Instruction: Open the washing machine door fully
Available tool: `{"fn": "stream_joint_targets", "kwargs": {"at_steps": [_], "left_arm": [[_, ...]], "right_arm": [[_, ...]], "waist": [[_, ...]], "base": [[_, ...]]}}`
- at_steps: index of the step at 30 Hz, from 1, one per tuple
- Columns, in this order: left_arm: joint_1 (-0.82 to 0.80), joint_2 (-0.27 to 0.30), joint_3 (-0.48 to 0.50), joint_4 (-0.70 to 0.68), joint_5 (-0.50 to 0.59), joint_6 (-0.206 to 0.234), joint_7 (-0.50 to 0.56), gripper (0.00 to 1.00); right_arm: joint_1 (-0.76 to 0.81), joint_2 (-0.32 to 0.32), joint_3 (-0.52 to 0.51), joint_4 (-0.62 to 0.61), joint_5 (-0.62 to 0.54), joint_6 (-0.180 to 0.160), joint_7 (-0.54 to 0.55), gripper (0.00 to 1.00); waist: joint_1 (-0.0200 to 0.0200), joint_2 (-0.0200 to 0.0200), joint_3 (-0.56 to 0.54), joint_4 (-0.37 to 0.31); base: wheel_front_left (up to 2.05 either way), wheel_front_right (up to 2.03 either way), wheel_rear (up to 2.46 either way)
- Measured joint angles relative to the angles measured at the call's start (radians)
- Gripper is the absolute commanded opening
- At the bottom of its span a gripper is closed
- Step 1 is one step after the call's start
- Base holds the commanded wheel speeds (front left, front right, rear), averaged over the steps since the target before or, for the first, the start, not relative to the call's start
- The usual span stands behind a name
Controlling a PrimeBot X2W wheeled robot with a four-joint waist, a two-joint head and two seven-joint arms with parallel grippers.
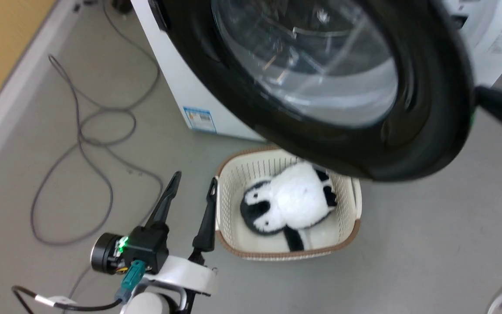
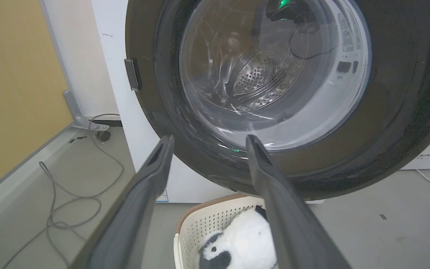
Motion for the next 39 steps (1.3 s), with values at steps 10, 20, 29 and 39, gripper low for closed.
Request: {"fn": "stream_joint_targets", "kwargs": {"at_steps": [10,20,29,39], "left_arm": [[0.065,0.000,0.038,0.014,0.014,-0.026,0.000,1.00],[0.097,0.000,0.053,0.020,0.022,-0.039,0.000,1.00],[0.124,0.000,0.066,0.026,0.023,-0.048,0.000,1.00],[0.144,0.000,0.075,0.025,0.025,-0.051,0.000,1.00]], "right_arm": [[0.236,0.007,0.183,0.006,0.247,0.000,-0.057,0.00],[0.383,0.007,0.383,-0.019,0.472,0.000,-0.153,0.00],[0.516,0.008,0.590,-0.106,0.628,0.000,-0.221,0.00],[0.611,0.008,0.791,-0.206,0.773,0.000,-0.330,0.00]], "waist": [[0.0000,0.0000,-0.144,-0.002],[-0.0001,0.0000,-0.215,0.023],[0.0000,0.0000,-0.253,0.062],[0.0000,0.0000,-0.267,0.103]], "base": [[0.00,0.00,0.00],[0.00,0.00,0.00],[0.00,0.00,0.00],[0.00,0.00,0.00]]}}
